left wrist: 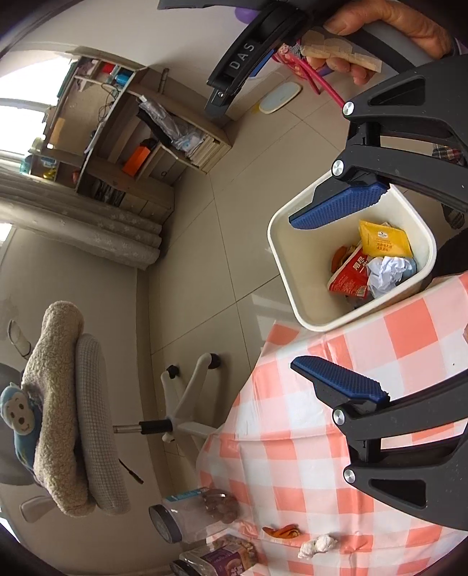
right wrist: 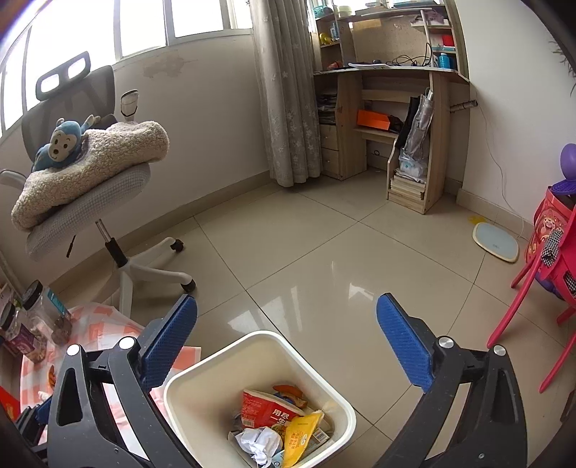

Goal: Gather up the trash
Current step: 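Drop the yellow packet from the right tool while the left tool drops the paper into the bin, then grasp the white tissue bundle with the left tool and lift it, then grasp the second orange peel with the right tool and lift it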

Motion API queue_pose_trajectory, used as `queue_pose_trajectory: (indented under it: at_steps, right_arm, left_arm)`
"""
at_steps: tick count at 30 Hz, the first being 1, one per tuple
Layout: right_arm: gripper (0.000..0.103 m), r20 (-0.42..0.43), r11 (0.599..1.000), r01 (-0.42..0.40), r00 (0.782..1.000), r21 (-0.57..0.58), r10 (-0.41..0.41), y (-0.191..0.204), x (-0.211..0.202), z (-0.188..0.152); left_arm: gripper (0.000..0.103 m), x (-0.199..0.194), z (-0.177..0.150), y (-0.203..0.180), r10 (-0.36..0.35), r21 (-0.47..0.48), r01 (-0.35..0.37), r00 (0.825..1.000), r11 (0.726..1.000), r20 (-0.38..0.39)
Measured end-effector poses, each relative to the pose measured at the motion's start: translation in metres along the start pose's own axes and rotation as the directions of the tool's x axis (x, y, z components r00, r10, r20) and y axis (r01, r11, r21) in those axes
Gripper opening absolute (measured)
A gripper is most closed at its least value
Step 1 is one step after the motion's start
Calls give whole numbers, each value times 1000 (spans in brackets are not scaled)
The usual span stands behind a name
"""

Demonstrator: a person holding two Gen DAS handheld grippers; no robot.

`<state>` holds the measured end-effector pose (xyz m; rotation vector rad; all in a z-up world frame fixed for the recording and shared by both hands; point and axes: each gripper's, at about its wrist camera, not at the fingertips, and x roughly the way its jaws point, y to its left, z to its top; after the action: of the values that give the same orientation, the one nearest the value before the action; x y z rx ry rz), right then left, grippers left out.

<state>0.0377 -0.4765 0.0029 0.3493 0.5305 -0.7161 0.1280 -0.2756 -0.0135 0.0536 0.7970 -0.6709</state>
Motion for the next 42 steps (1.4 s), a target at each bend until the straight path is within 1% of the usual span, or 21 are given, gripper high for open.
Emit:
queue_pose_trajectory:
  at_steps: [2, 4, 7, 9, 11, 14, 15, 18, 22, 24, 25, 27, 29, 31, 32, 34, 35, 36, 38, 40, 42]
  right_arm:
    - [96, -3, 1000, -7, 1000, -24, 7, 11, -1, -3]
    - [96, -10, 998, -16, 1000, -54, 16, 24, -1, -7]
    - [96, -28, 994, -41, 999, -105, 38, 47, -1, -13]
    - [96, -50, 988, -64, 997, -141, 58, 64, 0, -17]
    - [96, -74, 981, -90, 994, -171, 78, 82, 1, -22]
    - [96, -114, 967, -142, 986, -210, 120, 109, 3, -30]
    - [96, -125, 961, -156, 984, -227, 130, 119, 2, -33]
    - [96, -147, 944, -185, 978, -274, 149, 144, 2, -42]
    - [96, -177, 925, -220, 969, -311, 171, 169, 4, -49]
    - [96, -197, 919, -233, 964, -319, 177, 179, 6, -53]
    - [96, -207, 916, -240, 962, -321, 179, 183, 7, -54]
    - [96, -228, 912, -254, 956, -322, 186, 191, 10, -59]
    - [96, -246, 909, -266, 950, -322, 190, 199, 12, -62]
    - [96, -263, 903, -276, 945, -329, 193, 207, 14, -66]
    - [96, -271, 900, -280, 943, -334, 193, 211, 16, -68]
    - [96, -285, 895, -289, 939, -341, 194, 219, 19, -73]
    - [96, -292, 892, -294, 936, -345, 195, 223, 20, -75]
    - [96, -300, 887, -302, 933, -348, 200, 227, 22, -77]
    - [96, -330, 878, -326, 921, -351, 209, 239, 27, -84]
    - [96, -391, 865, -358, 895, -350, 213, 259, 37, -92]
    - [96, -455, 842, -409, 861, -352, 228, 289, 43, -102]
  left_arm:
    - [72, -2, 1, 11, 32, -15, -32, 999, 999, 6]
    - [76, -2, 1, 24, 73, -31, -73, 997, 997, 2]
    - [79, -1, -1, 50, 122, -71, -123, 992, 990, -21]
    - [79, 2, -3, 70, 166, -96, -170, 985, 981, -42]
    - [79, 5, -4, 95, 223, -129, -231, 972, 964, -69]
    - [79, 8, -5, 138, 296, -194, -313, 949, 930, -111]
    - [79, 10, -7, 154, 325, -209, -347, 936, 914, -132]
    - [79, 14, -11, 205, 407, -274, -447, 893, 852, -192]
    - [79, 17, -22, 266, 467, -338, -535, 843, 774, -266]
    - [79, 20, -27, 289, 482, -359, -563, 825, 745, -295]
    - [79, 22, -30, 300, 483, -367, -570, 820, 735, -307]
    - [79, 27, -34, 316, 475, -381, -572, 818, 726, -324]
    - [75, 34, -37, 328, 464, -382, -573, 817, 725, -343]
    - [62, 44, -40, 338, 445, -371, -566, 818, 736, -364]
    - [58, 49, -44, 342, 436, -362, -564, 816, 742, -379]
    - [35, 53, -53, 352, 424, -358, -568, 809, 741, -407]
    - [34, 51, -56, 355, 417, -366, -560, 816, 743, -401]
    - [32, 46, -58, 358, 403, -382, -540, 831, 750, -382]
    - [31, 31, -57, 361, 408, -395, -532, 840, 749, -358]
    - [31, 9, -56, 366, 397, -426, -507, 859, 749, -324]
    - [31, -14, -52, 369, 395, -455, -487, 873, 746, -286]
